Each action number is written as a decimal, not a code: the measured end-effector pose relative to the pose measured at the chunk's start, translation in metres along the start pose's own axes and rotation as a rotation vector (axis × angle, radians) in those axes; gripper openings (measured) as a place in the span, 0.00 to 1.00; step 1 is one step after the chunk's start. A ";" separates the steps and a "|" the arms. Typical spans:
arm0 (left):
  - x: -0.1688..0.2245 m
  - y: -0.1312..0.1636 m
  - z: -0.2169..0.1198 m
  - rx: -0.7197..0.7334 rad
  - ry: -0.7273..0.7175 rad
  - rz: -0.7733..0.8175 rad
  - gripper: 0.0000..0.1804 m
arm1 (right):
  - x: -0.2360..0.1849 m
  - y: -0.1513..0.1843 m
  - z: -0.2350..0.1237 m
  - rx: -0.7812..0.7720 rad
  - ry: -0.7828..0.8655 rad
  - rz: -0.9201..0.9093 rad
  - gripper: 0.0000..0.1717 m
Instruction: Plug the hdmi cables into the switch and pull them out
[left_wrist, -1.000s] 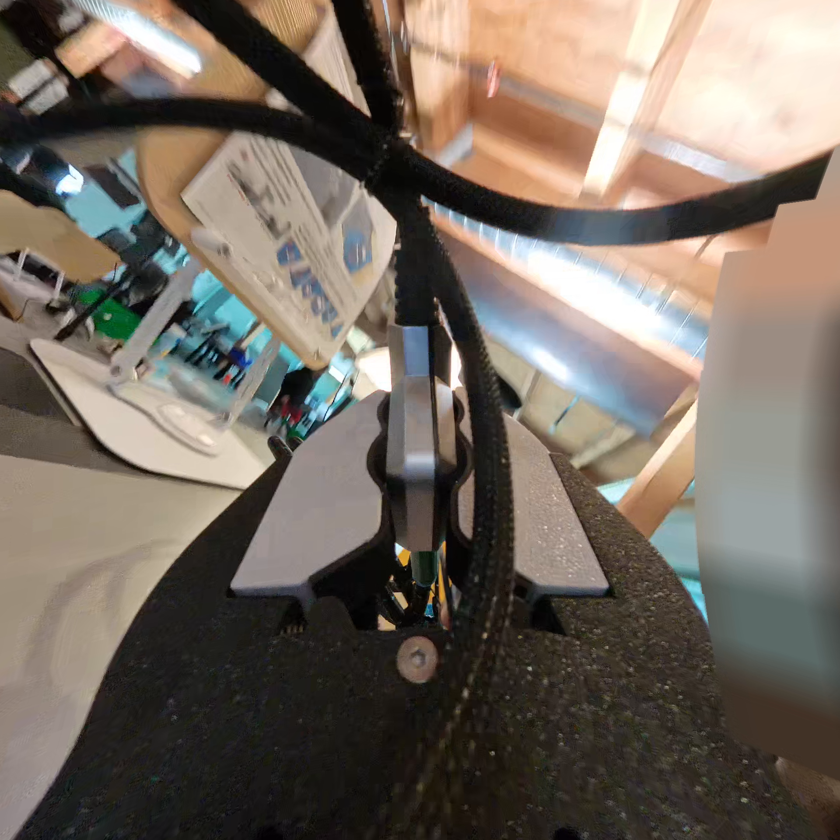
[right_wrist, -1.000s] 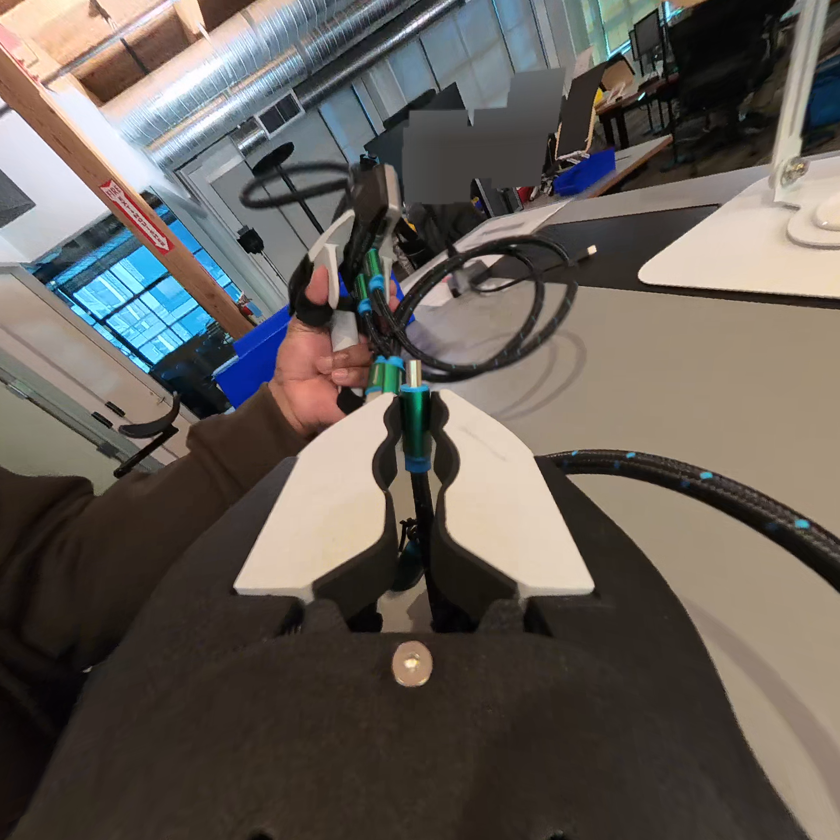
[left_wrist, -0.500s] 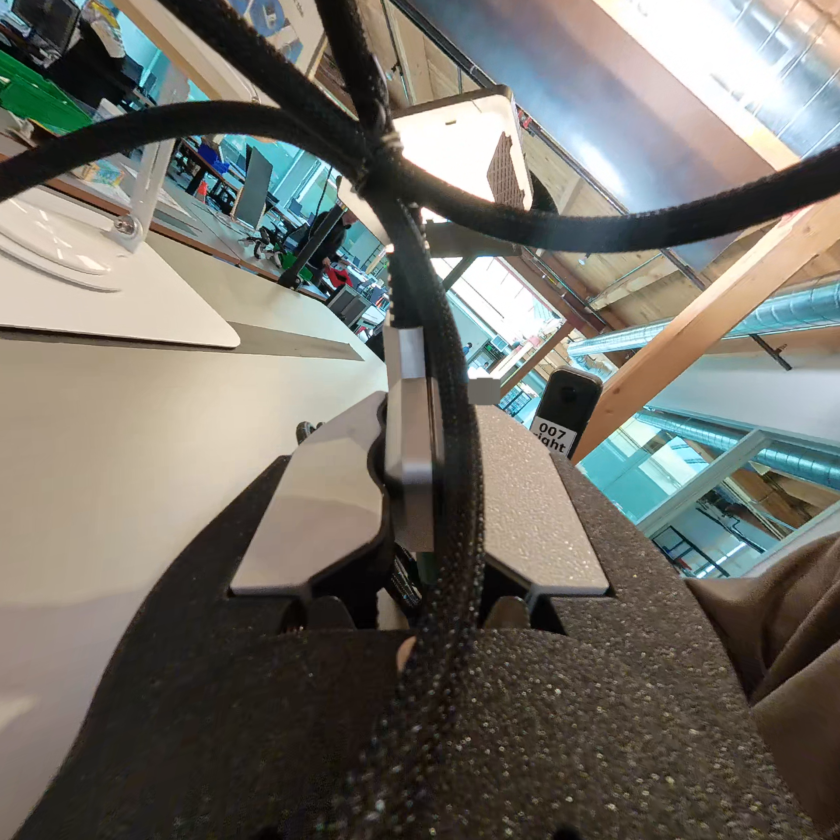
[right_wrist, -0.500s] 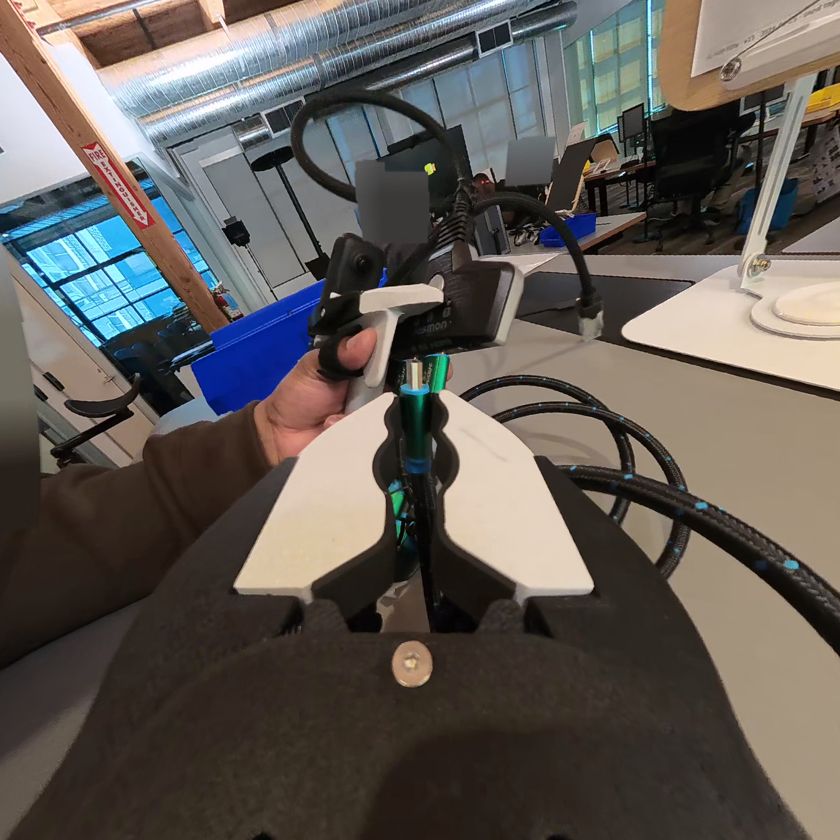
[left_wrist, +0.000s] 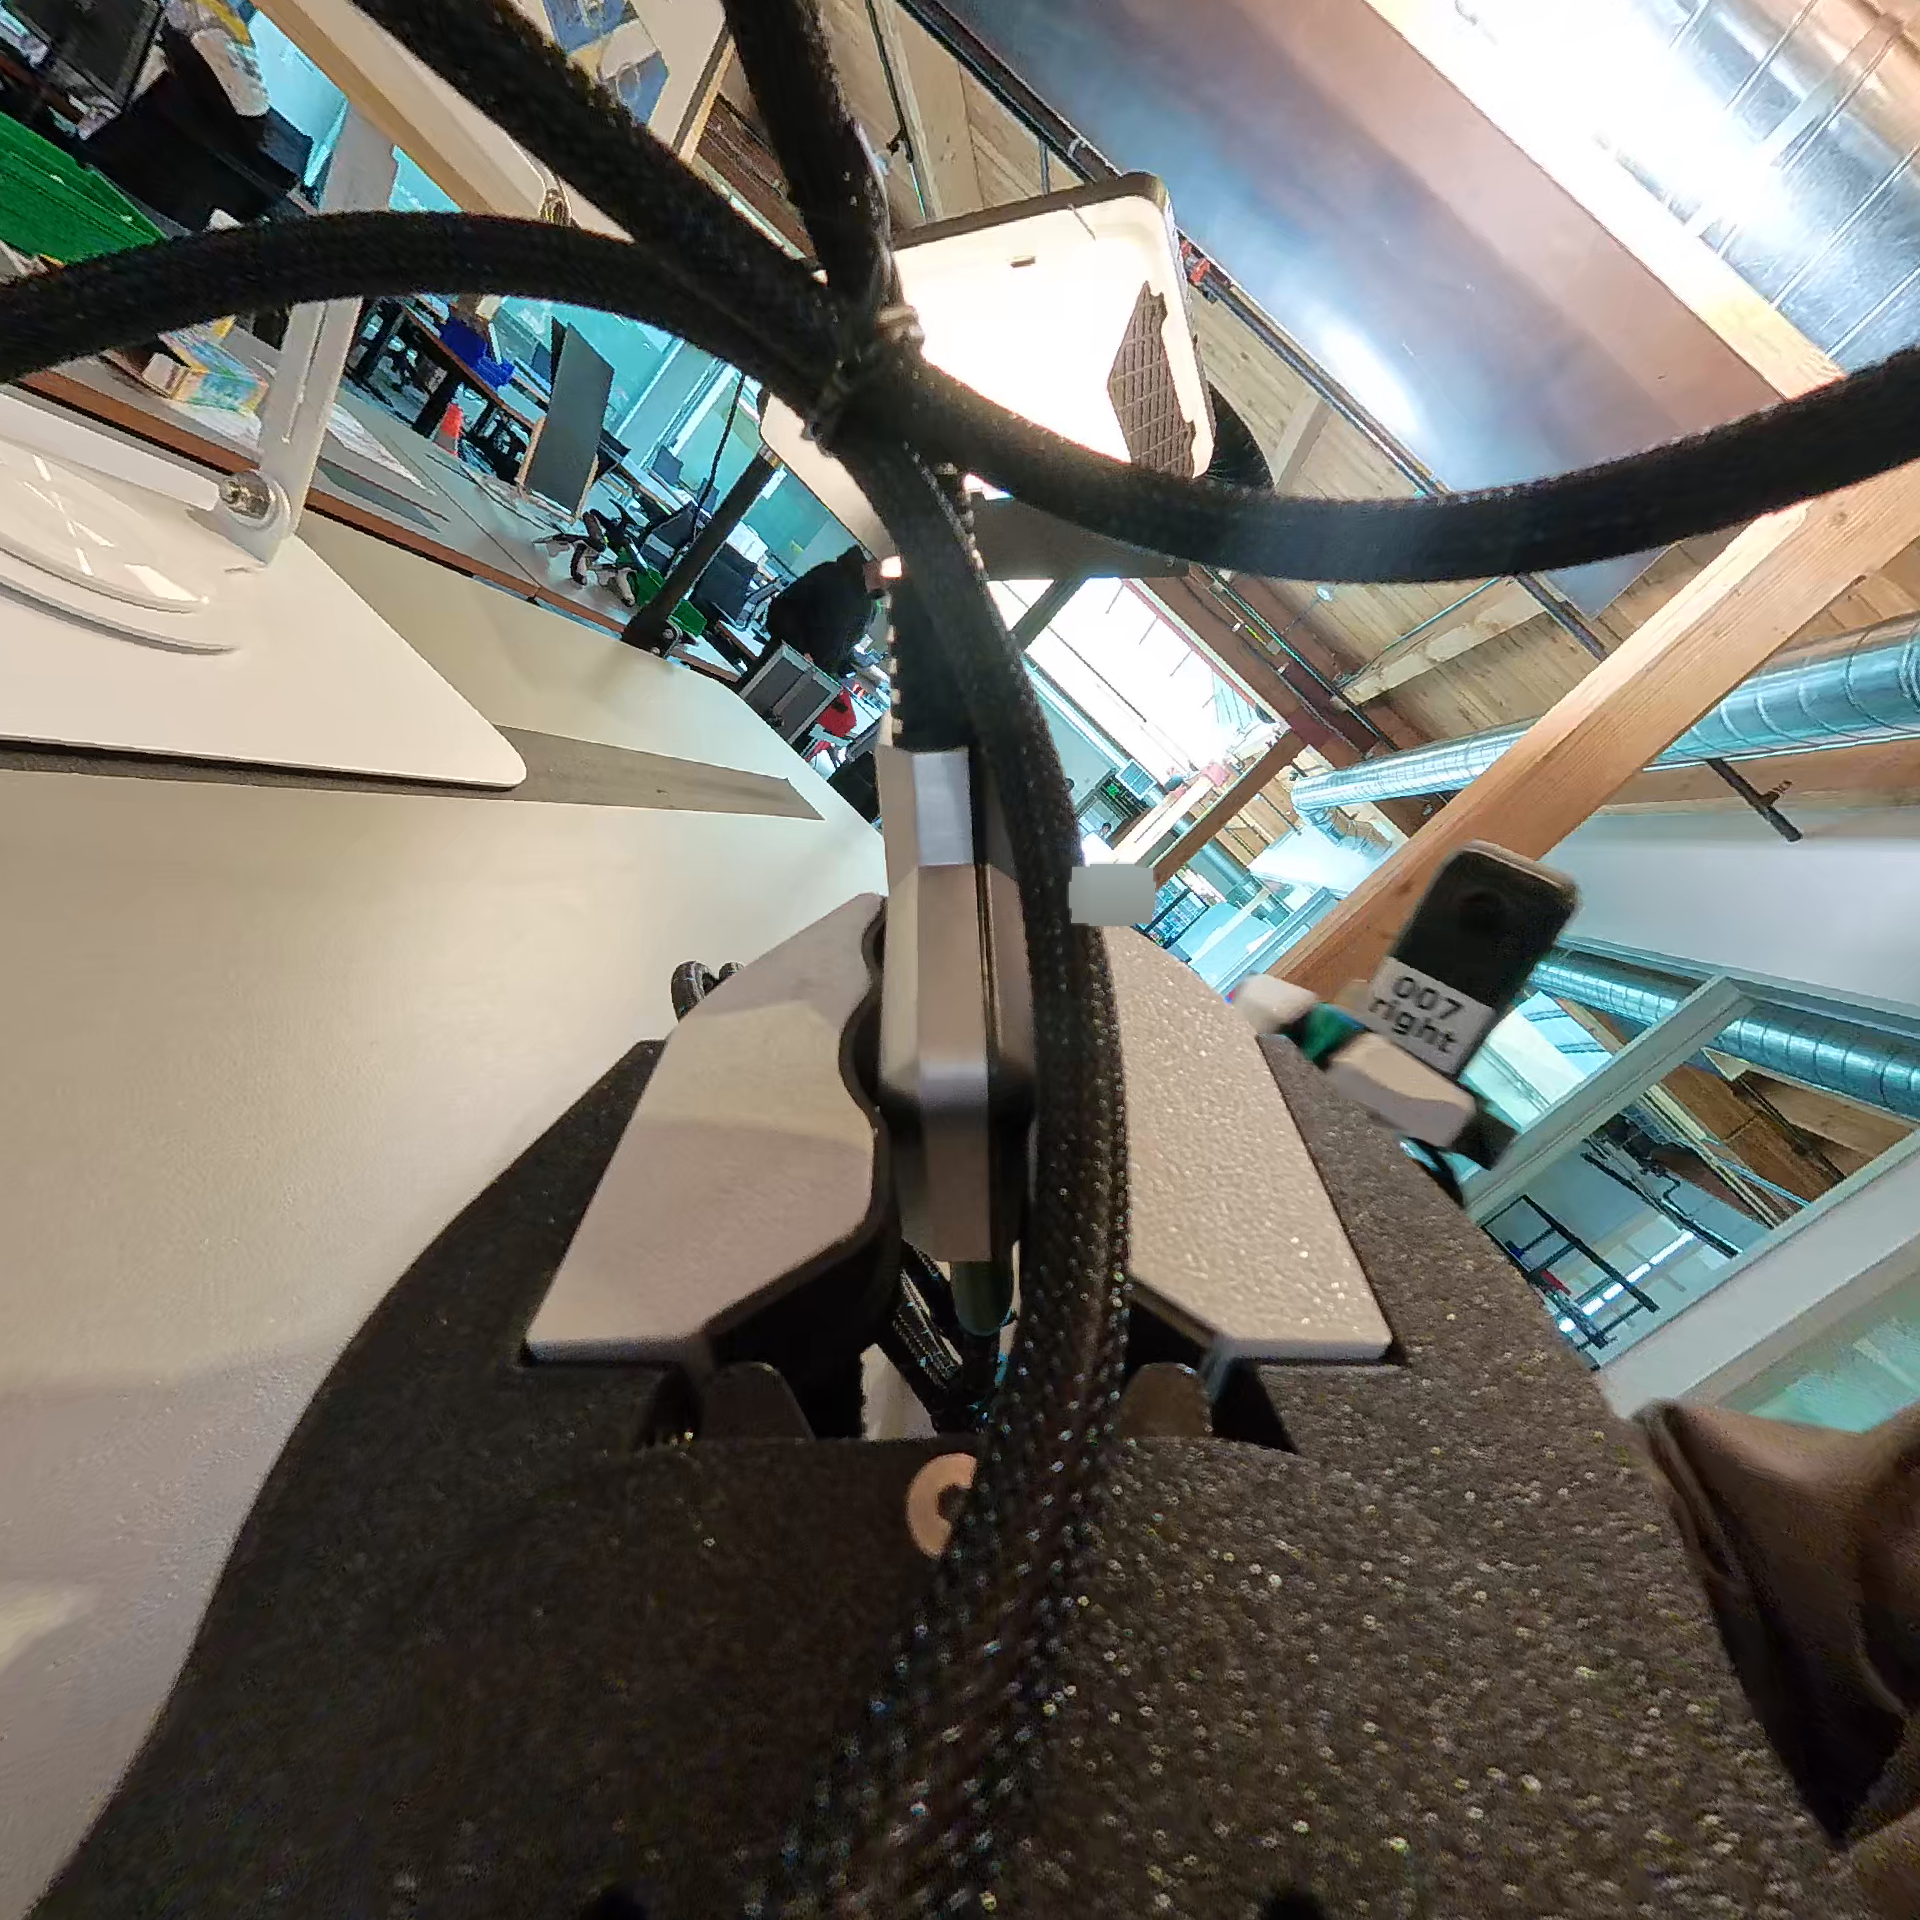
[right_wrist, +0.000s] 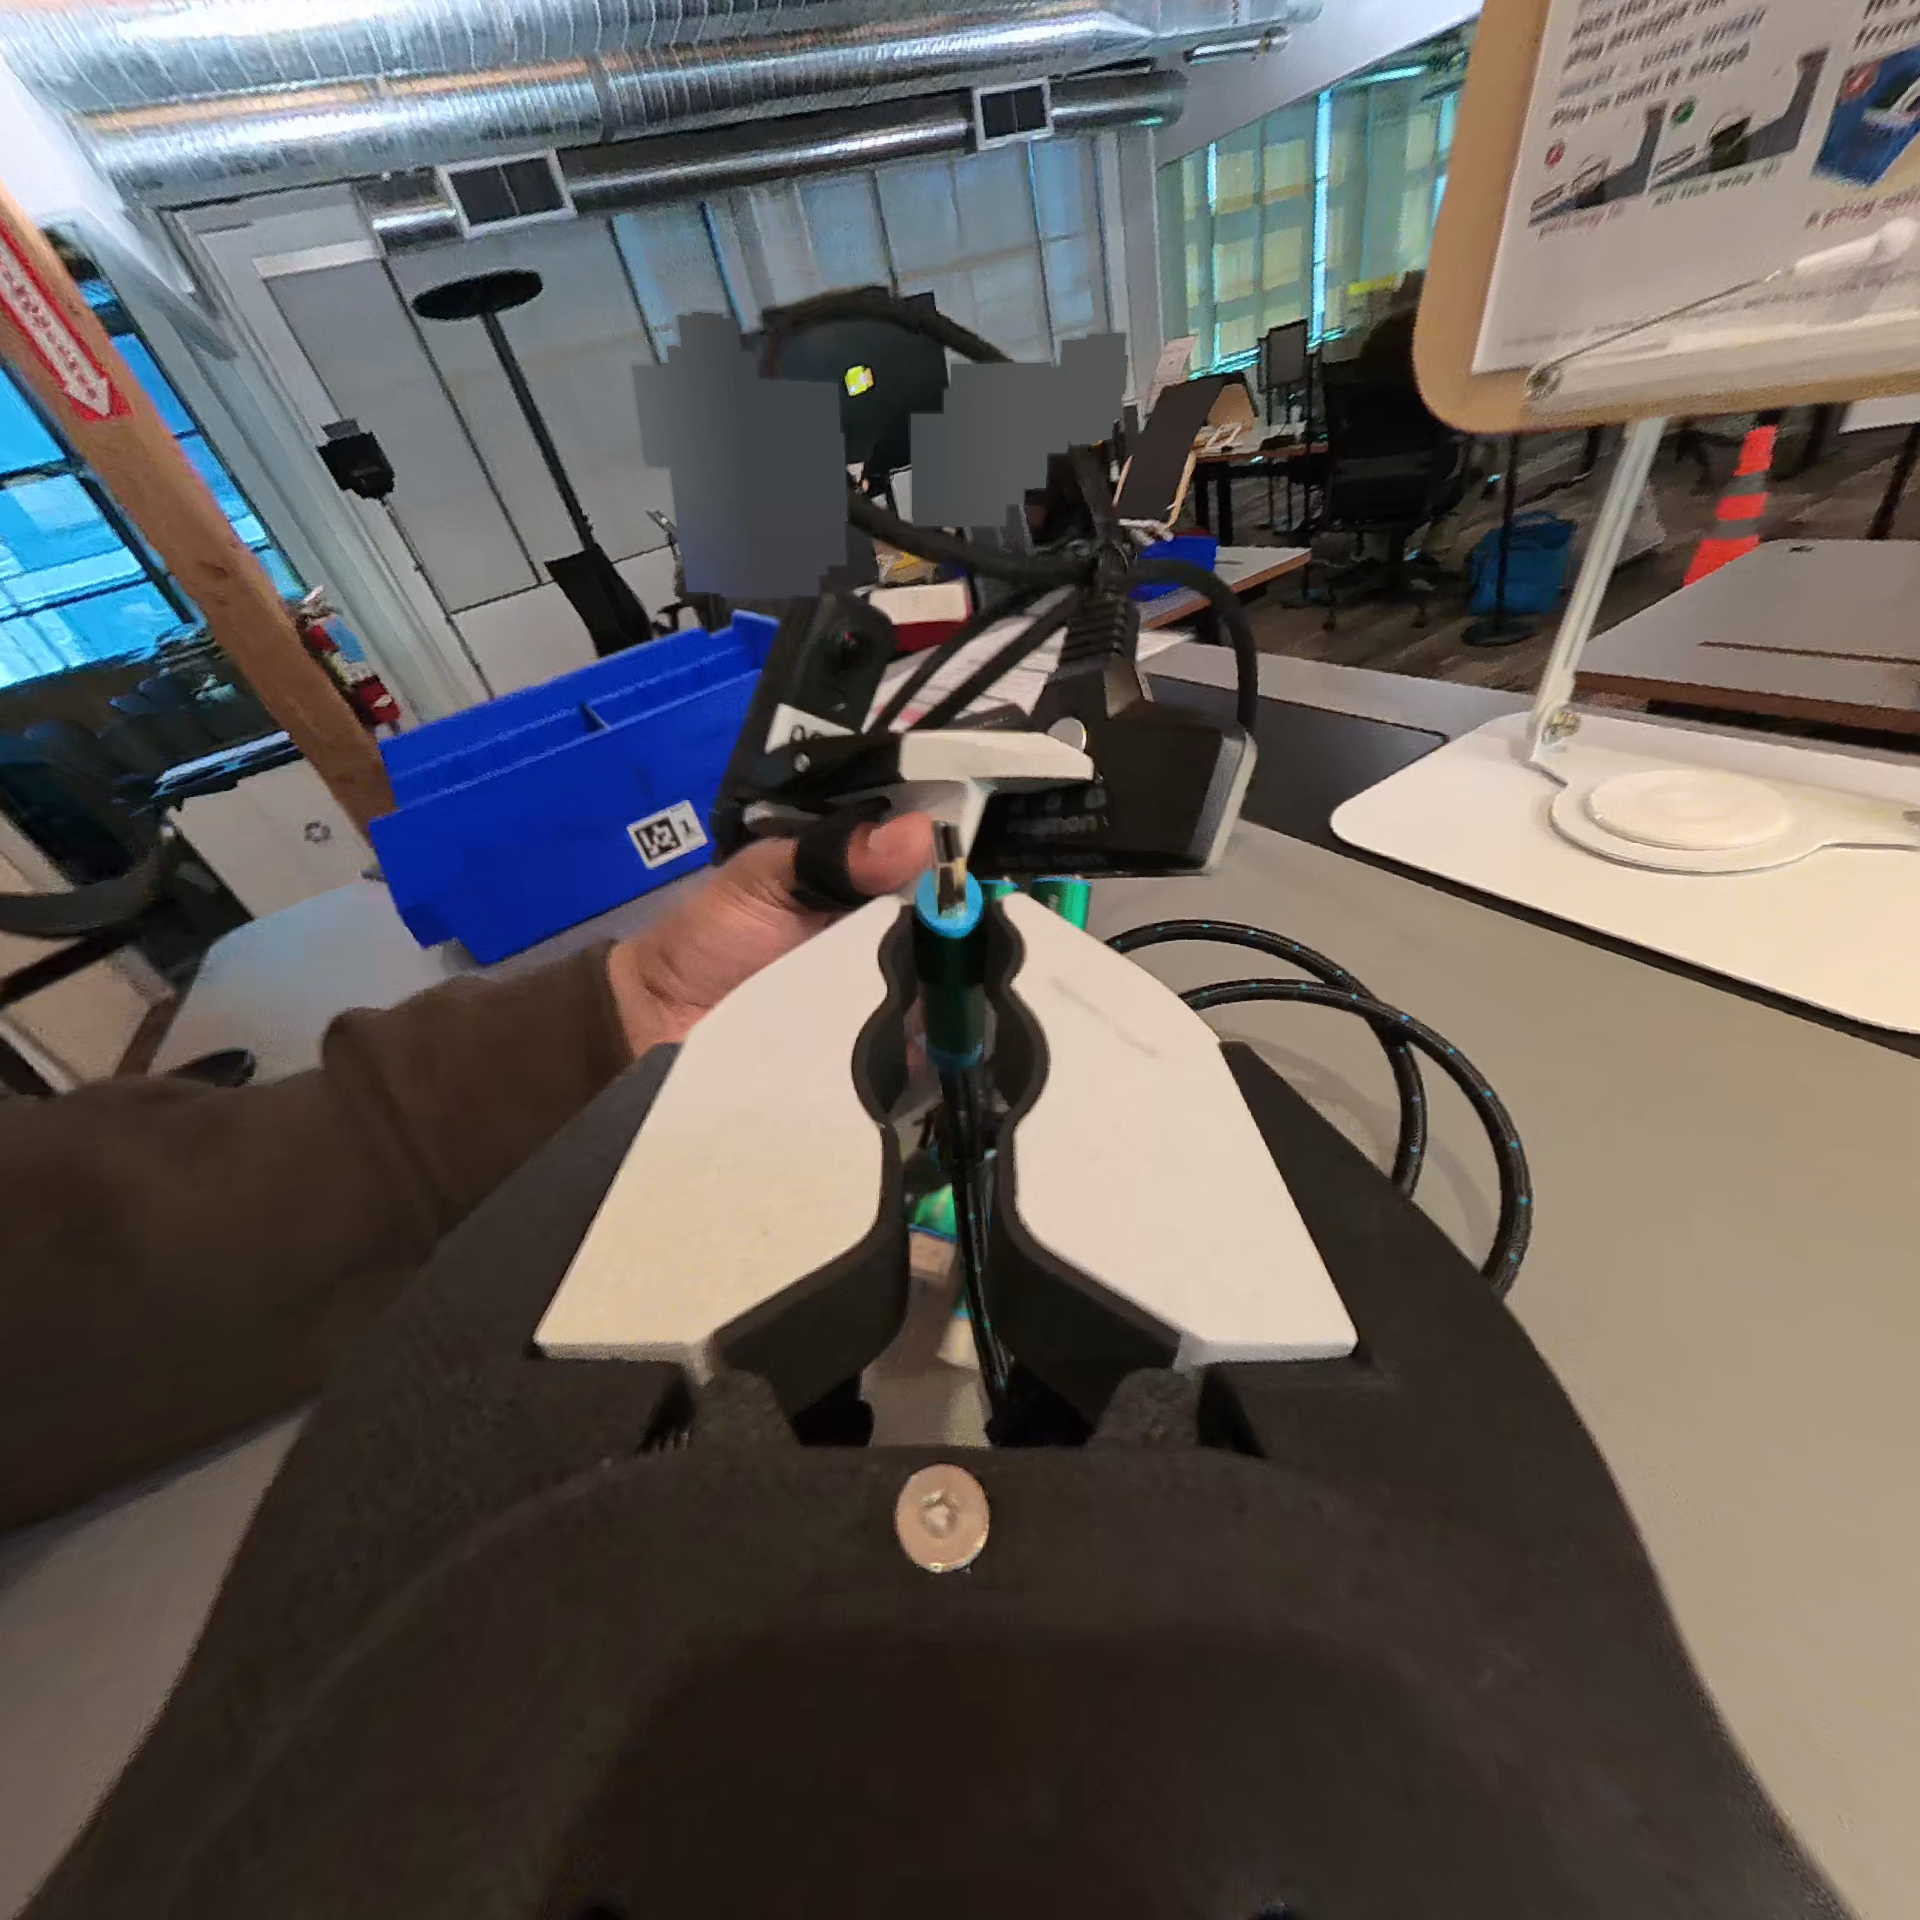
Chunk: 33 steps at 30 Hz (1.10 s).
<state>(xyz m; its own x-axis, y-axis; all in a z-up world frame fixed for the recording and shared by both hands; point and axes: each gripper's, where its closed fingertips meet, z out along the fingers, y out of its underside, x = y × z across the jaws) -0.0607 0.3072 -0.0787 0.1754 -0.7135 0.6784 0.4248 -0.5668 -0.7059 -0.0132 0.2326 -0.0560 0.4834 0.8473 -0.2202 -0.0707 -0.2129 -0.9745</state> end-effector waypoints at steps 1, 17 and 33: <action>0.000 0.000 0.000 0.000 0.001 -0.002 0.10 | -0.008 -0.005 -0.008 0.016 0.024 0.012 0.07; 0.009 0.006 -0.007 -0.006 0.017 -0.018 0.10 | 0.039 -0.127 -0.301 0.041 0.547 0.122 0.07; 0.011 0.009 0.001 -0.015 0.039 -0.003 0.14 | 0.143 0.009 -0.318 -0.360 0.738 0.399 0.18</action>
<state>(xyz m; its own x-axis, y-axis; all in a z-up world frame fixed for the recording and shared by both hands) -0.0539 0.2950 -0.0778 0.1393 -0.7268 0.6725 0.4122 -0.5749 -0.7067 0.3330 0.1972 -0.0831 0.9255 0.1783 -0.3341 -0.1359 -0.6671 -0.7325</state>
